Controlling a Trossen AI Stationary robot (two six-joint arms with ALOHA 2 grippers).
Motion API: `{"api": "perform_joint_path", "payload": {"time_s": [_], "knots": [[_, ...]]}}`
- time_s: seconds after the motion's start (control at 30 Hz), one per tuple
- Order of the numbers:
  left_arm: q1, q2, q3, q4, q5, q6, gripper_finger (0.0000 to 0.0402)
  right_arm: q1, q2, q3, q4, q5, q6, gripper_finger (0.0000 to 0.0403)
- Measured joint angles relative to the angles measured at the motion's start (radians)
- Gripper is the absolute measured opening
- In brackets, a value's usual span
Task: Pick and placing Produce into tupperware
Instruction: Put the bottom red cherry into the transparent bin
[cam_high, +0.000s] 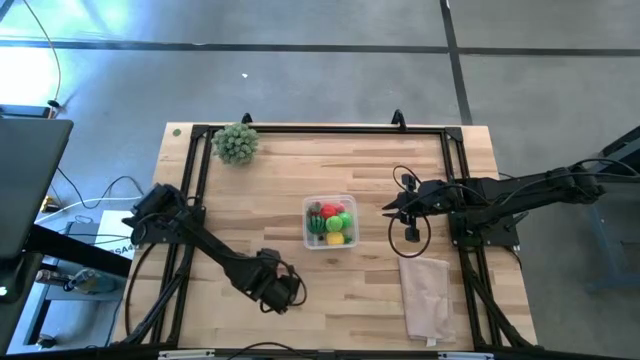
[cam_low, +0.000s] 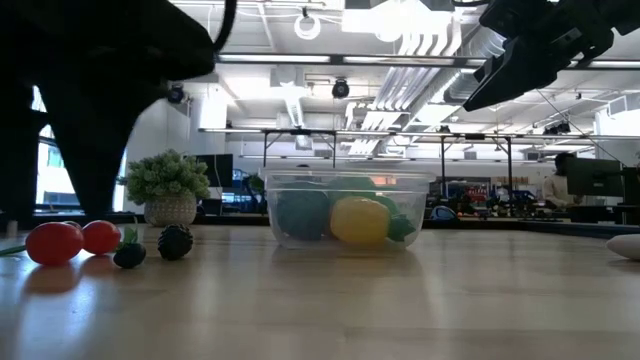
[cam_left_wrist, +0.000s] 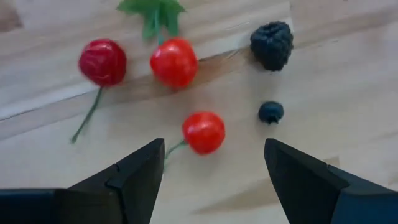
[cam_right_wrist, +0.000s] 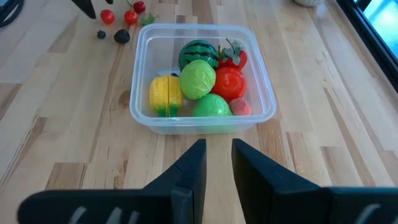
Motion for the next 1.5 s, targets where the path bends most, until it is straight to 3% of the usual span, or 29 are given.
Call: {"api": "perform_joint_path", "payload": {"time_s": [1.2, 1.5], "knots": [[-0.002, 0.006, -0.08, 0.076, -0.029, 0.085, 0.0263, 0.0, 0.0, 0.0, 0.0, 0.0, 0.0, 0.0067], [-0.002, 0.006, -0.08, 0.076, -0.048, 0.082, 0.0204, 0.0, 0.0, 0.0, 0.0, 0.0, 0.0, 0.0067]]}}
